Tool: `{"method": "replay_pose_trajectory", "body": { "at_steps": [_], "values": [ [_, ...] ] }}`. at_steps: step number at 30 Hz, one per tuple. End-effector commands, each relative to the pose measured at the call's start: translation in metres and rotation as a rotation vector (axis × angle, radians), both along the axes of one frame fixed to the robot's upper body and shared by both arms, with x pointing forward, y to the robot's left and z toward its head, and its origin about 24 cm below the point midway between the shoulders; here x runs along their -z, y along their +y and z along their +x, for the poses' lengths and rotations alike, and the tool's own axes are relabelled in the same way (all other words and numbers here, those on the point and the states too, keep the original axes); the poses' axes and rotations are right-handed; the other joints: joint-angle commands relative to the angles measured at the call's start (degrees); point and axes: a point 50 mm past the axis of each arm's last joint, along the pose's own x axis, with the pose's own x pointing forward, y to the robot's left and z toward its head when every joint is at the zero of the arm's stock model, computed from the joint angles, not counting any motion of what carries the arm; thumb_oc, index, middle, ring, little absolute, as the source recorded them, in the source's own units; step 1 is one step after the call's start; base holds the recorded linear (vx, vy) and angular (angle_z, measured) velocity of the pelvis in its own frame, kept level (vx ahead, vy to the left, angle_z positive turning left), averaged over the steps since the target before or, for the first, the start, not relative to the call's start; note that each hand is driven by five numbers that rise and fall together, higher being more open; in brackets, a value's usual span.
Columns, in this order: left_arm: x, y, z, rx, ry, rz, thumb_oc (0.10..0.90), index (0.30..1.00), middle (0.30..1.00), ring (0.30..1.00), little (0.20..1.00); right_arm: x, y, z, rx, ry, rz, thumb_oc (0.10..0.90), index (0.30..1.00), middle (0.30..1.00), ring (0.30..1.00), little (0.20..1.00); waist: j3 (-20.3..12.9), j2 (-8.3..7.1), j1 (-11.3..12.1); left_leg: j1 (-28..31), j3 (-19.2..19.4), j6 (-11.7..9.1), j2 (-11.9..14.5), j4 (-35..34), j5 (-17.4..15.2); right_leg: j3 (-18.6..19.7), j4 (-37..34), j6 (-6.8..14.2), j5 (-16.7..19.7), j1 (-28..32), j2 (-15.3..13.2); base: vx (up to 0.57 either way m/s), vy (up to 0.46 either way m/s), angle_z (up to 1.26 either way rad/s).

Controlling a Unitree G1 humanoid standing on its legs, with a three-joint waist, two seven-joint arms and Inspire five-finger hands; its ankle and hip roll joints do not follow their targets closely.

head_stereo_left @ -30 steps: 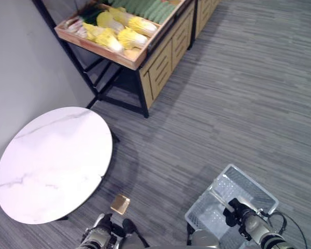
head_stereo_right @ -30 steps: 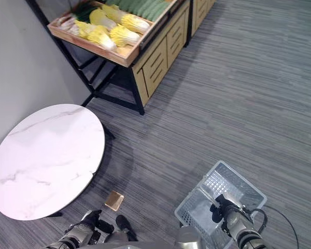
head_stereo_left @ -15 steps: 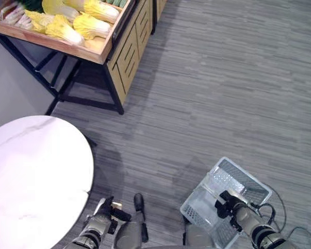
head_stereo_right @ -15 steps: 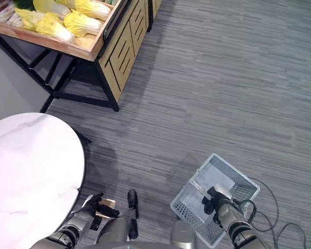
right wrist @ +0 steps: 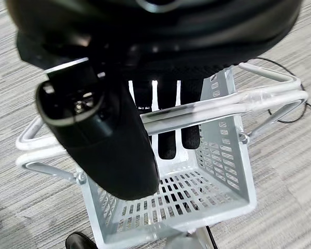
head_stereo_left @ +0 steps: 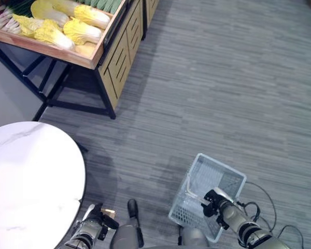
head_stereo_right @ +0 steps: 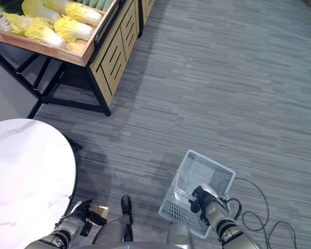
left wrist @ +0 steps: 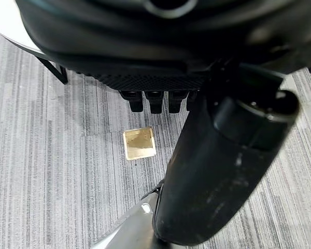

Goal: Get the vegetables into the basket

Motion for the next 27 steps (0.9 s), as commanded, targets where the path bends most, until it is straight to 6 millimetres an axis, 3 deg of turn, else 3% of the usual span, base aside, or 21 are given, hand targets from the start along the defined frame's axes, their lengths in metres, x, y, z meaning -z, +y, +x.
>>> {"method": "replay_pose_trajectory", "body": {
  "at_steps": [1, 9, 15, 27],
  "values": [
    [0.005, -0.005, -0.008, 0.021, 0.037, 0.009, 0.900, 1.000, 1.000, 1.000, 1.000, -0.006, -0.029, -0.002, 0.088, -0.003, -0.026, 0.400, 0.300, 0.300, 0.300, 0.300, 0.67, 3.57, 1.23, 2.86, 0.28, -1.92, 0.03, 0.87, -4.10, -1.43, 4.23, 3.77, -2.49, 0.59, -0.35, 0.06, 0.043, -0.16],
    [0.009, -0.004, -0.020, 0.010, 0.081, -0.003, 0.900, 1.000, 1.000, 1.000, 1.000, 0.008, -0.034, -0.034, 0.174, 0.106, -0.014, 0.400, 0.300, 0.300, 0.300, 0.300, -2.12, 2.85, 1.15, 5.92, 0.77, -1.87, -0.07, 0.70, -5.11, -1.73, 3.72, 3.84, -2.72, 2.74, -0.46, 0.04, 0.020, -0.08],
    [0.011, -0.007, -0.022, 0.005, 0.089, -0.016, 0.900, 1.000, 1.000, 1.000, 1.000, 0.010, -0.035, -0.038, 0.189, 0.125, -0.011, 0.400, 0.300, 0.300, 0.300, 0.300, -2.76, 2.48, 1.53, 6.20, 1.01, -1.71, -0.31, 0.49, -5.33, -2.11, 3.10, 4.16, -2.13, 2.88, -0.92, 0.00, 0.006, -0.01],
    [0.010, -0.003, -0.022, 0.012, 0.093, -0.010, 0.900, 1.000, 1.000, 1.000, 1.000, 0.010, -0.039, -0.041, 0.215, 0.137, -0.007, 0.400, 0.300, 0.300, 0.300, 0.300, -1.05, 1.47, 2.39, 5.07, 2.01, -0.09, -2.09, 1.01, -6.62, -2.18, 7.33, 5.67, 1.04, 0.15, -2.35, 0.01, 0.055, -0.08]
  ]
}}
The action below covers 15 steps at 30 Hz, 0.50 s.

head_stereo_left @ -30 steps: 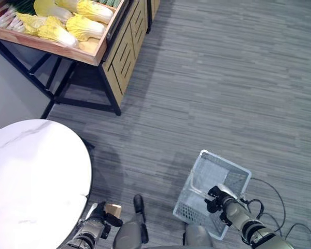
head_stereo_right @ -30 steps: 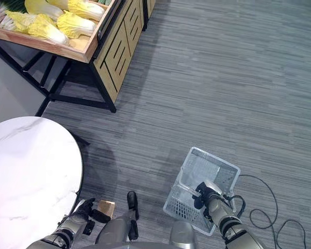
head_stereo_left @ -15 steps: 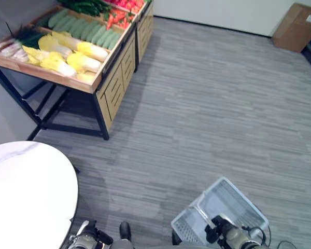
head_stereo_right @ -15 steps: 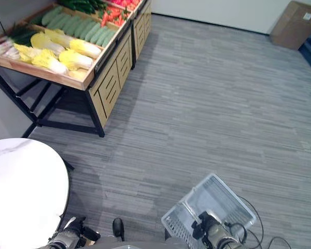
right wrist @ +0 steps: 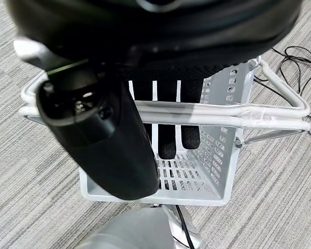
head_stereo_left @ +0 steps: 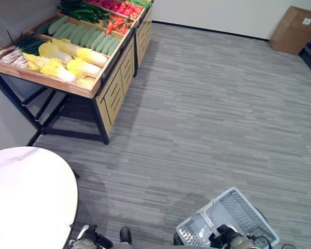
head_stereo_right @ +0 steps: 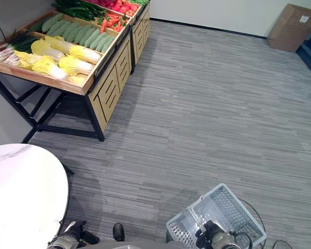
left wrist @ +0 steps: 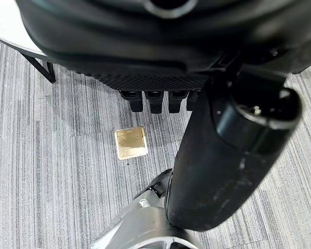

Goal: Get the vegetables into the basket

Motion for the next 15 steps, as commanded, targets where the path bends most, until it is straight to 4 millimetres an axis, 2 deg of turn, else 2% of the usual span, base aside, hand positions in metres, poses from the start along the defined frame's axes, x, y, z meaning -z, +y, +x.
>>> {"method": "replay_pose_trajectory", "body": {
  "at_steps": [1, 2, 4, 5, 6, 7, 9, 10, 11, 14, 15],
  "values": [
    [-0.0028, -0.0054, 0.0171, 0.027, -0.022, -0.001, 0.900, 1.000, 1.000, 1.000, 1.000, -0.0143, -0.0195, 0.0278, 0.001, -0.070, -0.034, 0.400, 0.300, 0.300, 0.300, 0.300, 6.46, 2.23, 2.02, 2.98, -1.37, 0.10, -2.18, 1.02, -5.35, -2.84, 6.85, 5.08, 1.25, 0.49, -2.21, 0.01, 0.049, -0.18],
    [-0.0028, -0.0054, 0.0171, 0.027, -0.022, -0.001, 0.900, 1.000, 1.000, 1.000, 1.000, -0.0143, -0.0195, 0.0278, 0.001, -0.070, -0.034, 0.400, 0.300, 0.300, 0.300, 0.300, 6.45, 2.23, 2.03, 2.97, -1.35, 0.10, -2.18, 1.03, -5.35, -2.82, 6.87, 5.08, 1.24, 0.46, -2.21, 0.00, 0.070, -0.26],
    [-0.0044, -0.0014, 0.0183, 0.016, -0.030, 0.003, 0.900, 1.000, 1.000, 1.000, 1.000, -0.0149, -0.0185, 0.0300, -0.003, -0.076, -0.030, 0.400, 0.300, 0.300, 0.300, 0.300, 7.77, 2.16, 3.29, 3.70, -0.13, 0.64, -1.99, 0.95, -5.93, -8.10, 13.58, 5.56, 3.87, -2.63, -2.81, 0.02, 0.100, -0.47],
    [-0.0052, 0.0005, 0.0185, 0.004, -0.035, 0.002, 0.900, 1.000, 1.000, 1.000, 1.000, -0.0155, -0.0199, 0.0301, 0.004, -0.080, -0.030, 0.400, 0.300, 0.300, 0.300, 0.300, 8.69, 2.57, 3.33, 4.88, 0.17, 0.80, -1.83, 0.75, -6.22, -11.97, 18.18, 5.59, 7.03, -4.77, -4.31, 0.04, 0.076, -0.54],
    [-0.0052, 0.0005, 0.0185, 0.004, -0.036, 0.002, 0.900, 1.000, 1.000, 1.000, 1.000, -0.0155, -0.0200, 0.0302, 0.004, -0.080, -0.030, 0.400, 0.300, 0.300, 0.300, 0.300, 8.70, 2.58, 3.28, 4.86, 0.12, 0.80, -1.84, 0.75, -6.22, -12.00, 18.27, 5.59, 6.98, -4.80, -4.33, 0.15, 0.122, -0.41],
    [-0.0052, 0.0012, 0.0181, 0.004, -0.032, 0.002, 0.900, 1.000, 1.000, 1.000, 1.000, -0.0152, -0.0216, 0.0279, 0.013, -0.076, -0.030, 0.400, 0.300, 0.300, 0.300, 0.300, 9.19, 3.02, 3.01, 6.06, 0.35, 0.95, -1.71, 0.50, -6.49, -14.23, 20.96, 5.46, 8.02, -6.36, -4.96, 0.10, 0.070, 0.07],
    [-0.0052, 0.0017, 0.0176, -0.002, -0.030, 0.001, 0.900, 1.000, 1.000, 1.000, 1.000, -0.0149, -0.0221, 0.0267, 0.014, -0.072, -0.030, 0.400, 0.300, 0.300, 0.300, 0.300, 9.38, 3.05, 2.56, 6.56, -0.08, 0.91, -1.98, 0.50, -6.80, -14.19, 20.26, 5.06, 7.50, -7.46, -4.66, 0.18, 0.061, 0.40],
    [-0.0052, 0.0029, 0.0164, -0.015, -0.028, 0.004, 0.900, 1.000, 1.000, 1.000, 1.000, -0.0149, -0.0227, 0.0259, 0.016, -0.070, -0.030, 0.400, 0.300, 0.300, 0.300, 0.300, 9.87, 3.08, 2.09, 7.22, -0.99, 0.58, -2.10, 0.50, -7.32, -14.34, 17.18, 4.24, 5.68, -8.93, -4.24, 0.19, 0.025, 0.01],
    [-0.0052, 0.0028, 0.0163, -0.015, -0.028, 0.004, 0.900, 1.000, 1.000, 1.000, 1.000, -0.0149, -0.0228, 0.0259, 0.016, -0.070, -0.030, 0.400, 0.300, 0.300, 0.300, 0.300, 9.92, 3.14, 2.03, 7.30, -1.05, 0.55, -2.04, 0.50, -7.38, -14.43, 17.17, 4.22, 5.61, -8.80, -4.20, 0.18, -0.006, -0.24],
    [-0.0039, 0.0031, 0.0123, -0.033, -0.017, 0.006, 0.900, 1.000, 1.000, 1.000, 1.000, -0.0152, -0.0226, 0.0268, 0.012, -0.073, -0.034, 0.400, 0.300, 0.300, 0.300, 0.300, 10.61, 3.19, 0.98, 8.61, -2.82, -0.43, -2.19, 0.50, -8.52, -13.48, 8.90, 4.08, 6.76, -11.43, -4.11, 0.17, -0.045, -0.01],
    [-0.0039, 0.0031, 0.0123, -0.033, -0.017, 0.006, 0.900, 1.000, 1.000, 1.000, 1.000, -0.0152, -0.0226, 0.0268, 0.012, -0.073, -0.034, 0.400, 0.300, 0.300, 0.300, 0.300, 10.62, 3.20, 0.98, 8.62, -2.82, -0.43, -2.19, 0.50, -8.52, -13.48, 8.90, 4.08, 6.76, -11.42, -4.10, 0.29, -0.092, 0.10]
  ]
}}
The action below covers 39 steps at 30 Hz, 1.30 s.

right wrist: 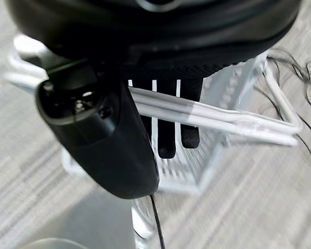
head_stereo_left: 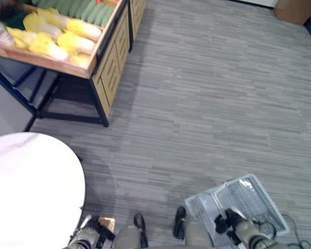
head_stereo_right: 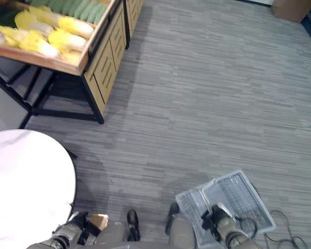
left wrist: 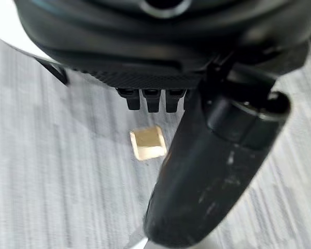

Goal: Get the vegetables into the basket

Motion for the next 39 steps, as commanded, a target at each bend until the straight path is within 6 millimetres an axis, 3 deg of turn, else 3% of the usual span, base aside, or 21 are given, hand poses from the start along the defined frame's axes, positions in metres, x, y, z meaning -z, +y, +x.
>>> {"method": "replay_pose_trajectory", "body": {
  "at_steps": [1, 3, 5, 7, 11, 17, 24, 28, 32, 33, 35, 36, 38, 39],
  "values": [
    [0.000, 0.012, -0.010, 0.001, 0.034, 0.037, 0.900, 1.000, 1.000, 1.000, 1.000, 0.001, 0.003, 0.000, -0.004, 0.007, 0.015, 0.400, 0.300, 0.300, 0.300, 0.300, 1.95, -1.33, -1.21, 8.48, -4.27, -7.59, 1.46, -3.58, -1.57, 4.61, -4.83, 1.60, 7.17, -3.31, -1.68, 0.31, -0.080, 0.11],
    [0.001, 0.011, -0.013, 0.014, 0.045, 0.038, 0.900, 1.000, 1.000, 1.000, 1.000, 0.002, 0.005, -0.002, -0.008, 0.011, 0.022, 0.400, 0.300, 0.300, 0.300, 0.300, 2.13, -1.33, -1.86, 10.06, -5.06, -8.22, 1.69, -3.58, -2.34, 5.32, -7.41, 2.01, 8.66, -4.46, -1.96, 0.35, -0.076, 0.24],
    [0.002, 0.011, -0.017, 0.010, 0.053, 0.033, 0.900, 1.000, 1.000, 1.000, 1.000, 0.004, 0.006, -0.005, -0.009, 0.018, 0.032, 0.400, 0.300, 0.300, 0.300, 0.300, 2.15, -1.30, -2.66, 12.70, -6.37, -8.49, 1.34, -3.58, -3.82, 2.84, -7.64, 2.29, 9.74, -6.61, -1.82, 0.30, -0.068, 0.47],
    [0.003, 0.009, -0.018, 0.032, 0.068, 0.030, 0.900, 1.000, 1.000, 1.000, 1.000, 0.005, 0.005, -0.011, 0.004, 0.027, 0.036, 0.400, 0.300, 0.300, 0.300, 0.300, 1.65, -1.20, -4.05, 14.76, -8.92, -8.47, 0.80, -3.58, -4.96, 4.92, -5.64, 1.68, 9.11, -5.62, -1.12, 0.30, -0.102, 0.63],
    [0.004, 0.001, -0.014, 0.059, 0.064, 0.016, 0.900, 1.000, 1.000, 1.000, 1.000, 0.006, -0.002, -0.019, 0.019, 0.048, 0.024, 0.400, 0.300, 0.300, 0.300, 0.300, 0.13, 0.77, -5.12, 15.95, -11.82, -8.94, 2.10, -3.58, -4.75, 3.29, -4.72, 0.17, 8.82, -3.90, 0.76, 0.24, -0.137, 0.98],
    [0.004, -0.014, -0.001, 0.094, 0.034, -0.009, 0.900, 1.000, 1.000, 1.000, 1.000, 0.000, -0.013, -0.014, 0.064, 0.004, 0.010, 0.400, 0.300, 0.300, 0.300, 0.300, -1.06, 3.86, -6.10, 13.03, -13.85, -11.75, 5.31, -0.23, 0.96, 1.92, -2.70, -3.18, 3.29, -2.67, 4.23, 0.17, -0.142, 0.19],
    [0.004, -0.017, 0.000, 0.097, 0.030, -0.012, 0.900, 1.000, 1.000, 1.000, 1.000, -0.002, -0.018, -0.014, 0.082, 0.001, 0.005, 0.400, 0.300, 0.300, 0.300, 0.300, -1.15, 5.45, -6.22, 11.94, -15.03, -13.29, 6.80, 1.10, 5.69, 1.36, -2.48, -5.37, 0.21, -1.47, 6.81, 0.14, -0.129, 0.20],
    [0.005, -0.017, 0.000, 0.089, 0.030, -0.013, 0.900, 1.000, 1.000, 1.000, 1.000, -0.002, -0.017, -0.013, 0.082, -0.004, 0.009, 0.400, 0.300, 0.300, 0.300, 0.300, -0.57, 6.35, -5.88, 10.24, -15.98, -14.62, 7.51, 5.47, 10.45, 1.32, -2.38, -6.99, -2.23, 0.12, 8.71, 0.13, -0.141, 0.07],
    [0.005, -0.019, -0.001, 0.084, 0.026, -0.019, 0.900, 1.000, 1.000, 1.000, 1.000, -0.002, -0.019, -0.014, 0.080, 0.002, 0.006, 0.400, 0.300, 0.300, 0.300, 0.300, 0.25, 6.35, -5.68, 7.90, -15.13, -15.44, 7.57, 11.92, 14.78, 2.12, -2.30, -8.62, -4.44, 2.91, 9.94, 0.15, -0.168, 0.01],
    [0.004, -0.018, 0.001, 0.061, 0.013, -0.023, 0.900, 1.000, 1.000, 1.000, 1.000, -0.002, -0.021, -0.017, 0.089, 0.008, 0.002, 0.400, 0.300, 0.300, 0.300, 0.300, 0.63, 5.94, -5.45, 6.12, -14.34, -15.64, 7.93, 15.90, 17.15, 2.28, -2.11, -9.23, -5.08, 3.97, 9.98, 0.17, -0.187, 0.00],
    [0.003, -0.018, 0.003, 0.043, 0.000, -0.024, 0.900, 1.000, 1.000, 1.000, 1.000, -0.002, -0.021, -0.018, 0.090, 0.009, -0.002, 0.400, 0.300, 0.300, 0.300, 0.300, 1.21, 4.84, -5.07, 3.68, -13.25, -15.11, 7.98, 20.27, 17.02, 2.37, -2.15, -9.64, -5.60, 5.54, 9.36, 0.20, -0.182, 0.05],
    [0.003, -0.017, 0.003, 0.019, -0.007, -0.027, 0.900, 1.000, 1.000, 1.000, 1.000, -0.002, -0.023, -0.020, 0.106, 0.010, -0.005, 0.400, 0.300, 0.300, 0.300, 0.300, 1.16, 3.84, -4.62, 2.09, -10.67, -14.26, 9.19, 21.71, 17.28, 2.63, -2.31, -9.83, -6.53, 7.37, 9.13, 0.19, -0.147, 0.07],
    [0.003, -0.018, 0.004, 0.017, -0.012, -0.030, 0.900, 1.000, 1.000, 1.000, 1.000, -0.002, -0.025, -0.022, 0.119, 0.015, -0.009, 0.400, 0.300, 0.300, 0.300, 0.300, 1.35, 3.58, -4.14, 0.38, -9.08, -13.80, 10.00, 21.50, 16.64, 2.98, -2.48, -9.57, -6.92, 8.49, 8.95, 0.18, -0.077, -0.01],
    [0.003, -0.020, 0.005, 0.020, -0.020, -0.033, 0.900, 1.000, 1.000, 1.000, 1.000, -0.002, -0.027, -0.024, 0.134, 0.016, -0.011, 0.400, 0.300, 0.300, 0.300, 0.300, 1.62, 3.18, -3.40, -2.52, -8.36, -13.22, 10.05, 20.30, 14.73, 3.47, -3.05, -9.24, -7.47, 10.15, 8.75, 0.31, -0.053, -0.05]
  ]
}}
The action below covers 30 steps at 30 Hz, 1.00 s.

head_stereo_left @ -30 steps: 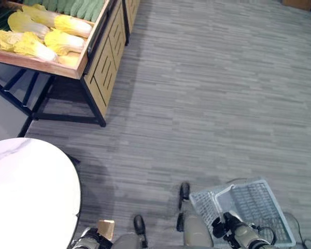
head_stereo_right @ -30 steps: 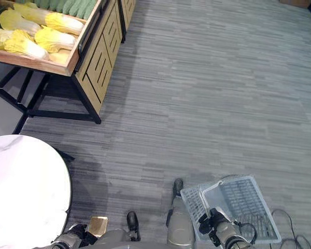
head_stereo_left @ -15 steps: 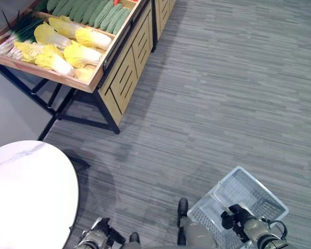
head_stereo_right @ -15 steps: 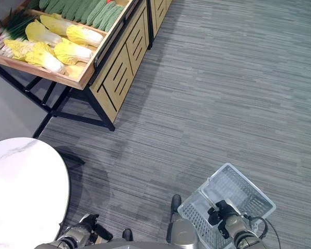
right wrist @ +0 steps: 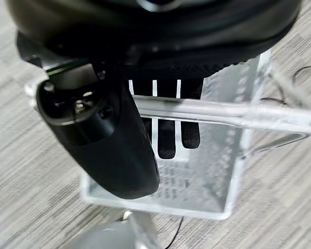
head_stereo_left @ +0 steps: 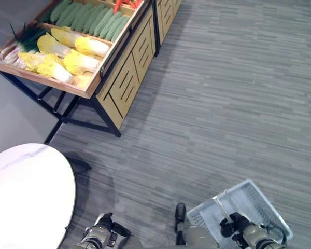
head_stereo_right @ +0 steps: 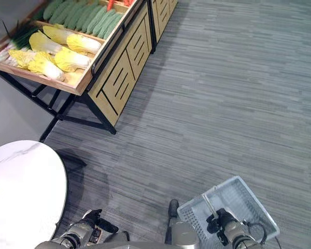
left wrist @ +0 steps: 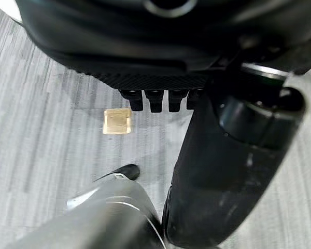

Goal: Get the vegetables into the basket

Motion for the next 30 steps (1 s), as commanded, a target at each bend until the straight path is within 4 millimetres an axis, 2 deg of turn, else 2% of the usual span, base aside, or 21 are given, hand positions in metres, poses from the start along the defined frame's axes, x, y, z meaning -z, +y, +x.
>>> {"method": "replay_pose_trajectory", "body": {
  "at_steps": [1, 2, 3, 5, 6, 7, 8, 13, 15, 17, 20, 22, 26, 27, 30],
  "values": [
    [-0.001, 0.011, -0.006, 0.012, 0.011, 0.044, 0.900, 1.000, 1.000, 1.000, 1.000, -0.003, -0.010, -0.003, 0.060, -0.007, -0.018, 0.400, 0.300, 0.300, 0.300, 0.300, 2.73, -1.65, 2.03, -5.80, 8.33, 5.53, -3.24, -3.75, 5.52, 8.03, 6.03, 5.65, -4.15, 1.28, -2.89, 0.26, -0.021, 0.01],
    [-0.001, 0.012, -0.006, 0.013, 0.012, 0.044, 0.900, 1.000, 1.000, 1.000, 1.000, -0.003, -0.010, -0.003, 0.061, -0.006, -0.017, 0.400, 0.300, 0.300, 0.300, 0.300, 2.79, -1.68, 2.11, -5.71, 8.38, 5.57, -3.24, -3.37, 5.02, 8.08, 5.92, 5.76, -4.34, 1.56, -2.92, 0.27, 0.009, 0.09],
    [-0.002, 0.012, -0.004, 0.012, 0.003, 0.045, 0.900, 1.000, 1.000, 1.000, 1.000, -0.003, -0.010, -0.003, 0.064, -0.009, -0.019, 0.400, 0.300, 0.300, 0.300, 0.300, 2.71, -2.04, 2.70, -7.81, 8.53, 5.71, -2.89, -6.79, 3.99, 8.70, 5.10, 6.39, -4.95, 2.97, -3.15, 0.25, 0.048, 0.04],
    [-0.002, 0.012, -0.004, 0.008, 0.000, 0.047, 0.900, 1.000, 1.000, 1.000, 1.000, -0.002, -0.011, -0.005, 0.064, -0.007, -0.024, 0.400, 0.300, 0.300, 0.300, 0.300, 2.64, -2.24, 3.89, -10.03, 8.09, 5.33, -2.21, -14.30, 4.94, 9.68, 4.48, 7.08, -6.33, 5.54, -3.37, 0.38, 0.102, -0.11],
    [-0.001, 0.011, -0.005, 0.006, 0.002, 0.047, 0.900, 1.000, 1.000, 1.000, 1.000, -0.001, -0.009, -0.007, 0.057, -0.004, -0.025, 0.400, 0.300, 0.300, 0.300, 0.300, 2.47, -1.91, 4.73, -11.84, 6.63, 4.50, -1.31, -19.29, 8.53, 10.88, 4.58, 7.25, -7.64, 7.37, -2.86, 0.32, 0.103, -0.22],
    [-0.001, 0.011, -0.006, 0.006, 0.003, 0.047, 0.900, 1.000, 1.000, 1.000, 1.000, -0.001, -0.009, -0.007, 0.056, -0.003, -0.024, 0.400, 0.300, 0.300, 0.300, 0.300, 2.59, -2.06, 4.71, -11.47, 6.71, 4.49, -1.47, -19.61, 8.67, 10.87, 4.65, 7.27, -7.80, 7.55, -3.01, 0.48, 0.159, -0.42],
    [-0.001, 0.013, -0.008, -0.018, 0.001, 0.046, 0.900, 1.000, 1.000, 1.000, 1.000, -0.001, -0.009, -0.008, 0.054, -0.006, -0.026, 0.400, 0.300, 0.300, 0.300, 0.300, 2.37, -1.98, 5.64, -14.25, 6.33, 3.27, -0.40, -23.40, 11.94, 12.89, 4.61, 7.50, -9.32, 10.02, -2.49, 0.38, 0.126, -0.61],
    [-0.001, 0.021, -0.015, -0.050, 0.008, 0.059, 0.900, 1.000, 1.000, 1.000, 1.000, 0.002, -0.002, -0.010, 0.024, 0.018, -0.010, 0.400, 0.300, 0.300, 0.300, 0.300, 1.58, -3.05, 7.88, -14.56, 8.31, 3.08, 0.42, -23.33, 13.15, 16.90, 5.08, 7.66, -12.38, 15.04, -2.21, 0.30, 0.112, -0.66],
    [0.000, 0.029, -0.025, -0.075, 0.031, 0.078, 0.900, 1.000, 1.000, 1.000, 1.000, 0.006, 0.005, -0.013, 0.000, 0.038, 0.002, 0.400, 0.300, 0.300, 0.300, 0.300, 0.49, -4.34, 9.13, -14.21, 8.09, 4.15, 0.32, -21.89, 11.97, 18.39, 4.96, 8.12, -14.34, 17.54, -3.49, 0.28, 0.172, -0.93],
    [-0.001, 0.033, -0.024, -0.070, 0.031, 0.090, 0.900, 1.000, 1.000, 1.000, 1.000, 0.006, 0.007, -0.012, -0.007, 0.034, 0.006, 0.400, 0.300, 0.300, 0.300, 0.300, 0.20, -5.33, 9.73, -15.41, 8.76, 5.16, -0.58, -19.18, 10.69, 18.73, 6.11, 8.94, -14.10, 17.41, -5.24, 0.23, 0.203, -0.69],
    [-0.002, 0.039, -0.024, -0.064, 0.040, 0.109, 0.900, 1.000, 1.000, 1.000, 1.000, 0.006, 0.012, -0.004, -0.016, 0.017, 0.019, 0.400, 0.300, 0.300, 0.300, 0.300, -0.54, -7.26, 10.04, -16.17, 12.47, 7.47, -2.67, -15.41, 7.26, 19.71, 7.63, 11.27, -10.11, 15.97, -8.11, 0.17, 0.203, -0.50],
    [-0.003, 0.041, -0.023, -0.049, 0.042, 0.118, 0.900, 1.000, 1.000, 1.000, 1.000, 0.005, 0.014, 0.002, -0.026, 0.002, 0.020, 0.400, 0.300, 0.300, 0.300, 0.300, -1.23, -7.91, 10.24, -15.77, 14.23, 8.38, -3.96, -15.22, 5.78, 20.26, 8.37, 12.25, -7.51, 13.78, -9.18, 0.15, 0.200, -0.42],
    [-0.007, 0.042, -0.013, -0.050, 0.014, 0.122, 0.900, 1.000, 1.000, 1.000, 1.000, 0.004, 0.016, 0.007, -0.024, -0.009, 0.029, 0.400, 0.300, 0.300, 0.300, 0.300, -1.81, -8.57, 10.02, -14.89, 16.80, 9.72, -6.55, -17.08, 4.41, 19.26, 9.12, 14.24, -1.03, 11.54, -11.10, 0.12, 0.195, -0.10],
    [-0.008, 0.043, -0.010, -0.052, 0.006, 0.123, 0.900, 1.000, 1.000, 1.000, 1.000, 0.003, 0.019, 0.010, -0.033, -0.014, 0.033, 0.400, 0.300, 0.300, 0.300, 0.300, -1.95, -9.04, 10.07, -14.06, 17.45, 10.23, -7.37, -18.40, 3.94, 18.61, 9.39, 15.06, 1.60, 10.62, -11.74, 0.12, 0.199, -0.06],
    [-0.009, 0.045, -0.009, -0.058, 0.002, 0.125, 0.900, 1.000, 1.000, 1.000, 1.000, 0.004, 0.022, 0.012, -0.038, -0.013, 0.039, 0.400, 0.300, 0.300, 0.300, 0.300, -1.99, -9.82, 10.29, -12.52, 18.31, 10.93, -8.55, -19.94, 2.91, 17.41, 10.06, 15.85, 5.43, 9.66, -12.48, 0.11, 0.146, -0.20]
  ]
}}
